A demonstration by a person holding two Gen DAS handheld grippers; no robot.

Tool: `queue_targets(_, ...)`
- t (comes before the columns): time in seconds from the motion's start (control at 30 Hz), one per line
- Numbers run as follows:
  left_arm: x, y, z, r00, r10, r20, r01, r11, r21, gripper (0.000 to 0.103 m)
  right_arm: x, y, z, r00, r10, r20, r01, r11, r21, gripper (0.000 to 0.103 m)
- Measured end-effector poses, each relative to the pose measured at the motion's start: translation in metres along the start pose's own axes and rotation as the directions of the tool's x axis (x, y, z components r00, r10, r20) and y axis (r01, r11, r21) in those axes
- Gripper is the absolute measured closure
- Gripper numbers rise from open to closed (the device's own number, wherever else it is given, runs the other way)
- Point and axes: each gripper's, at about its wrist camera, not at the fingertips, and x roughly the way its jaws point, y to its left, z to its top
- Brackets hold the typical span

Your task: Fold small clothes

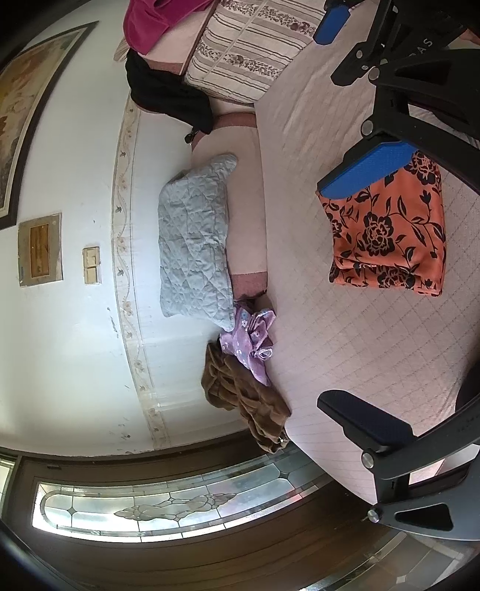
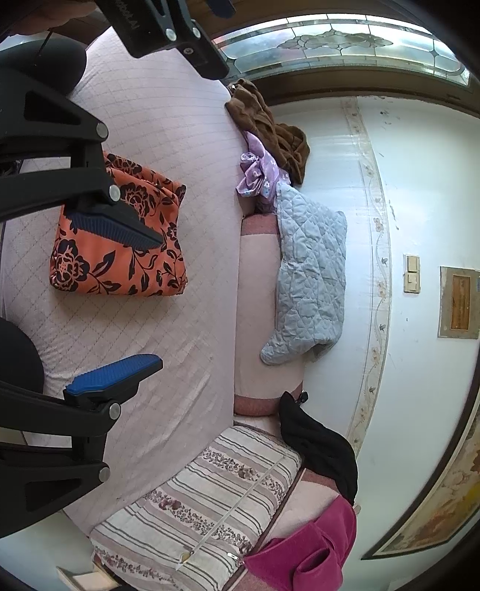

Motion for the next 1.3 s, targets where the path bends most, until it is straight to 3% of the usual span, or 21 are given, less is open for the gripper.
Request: queue_targets(1.3, 0.015, 0.019, -0.010, 0.999, 0.015, -0.052, -0.017, 0.999, -0.038, 0.000, 0.016, 0.021, -0.010, 0.998, 0.027, -0.049, -0.029, 0.999, -0.031, 0.040)
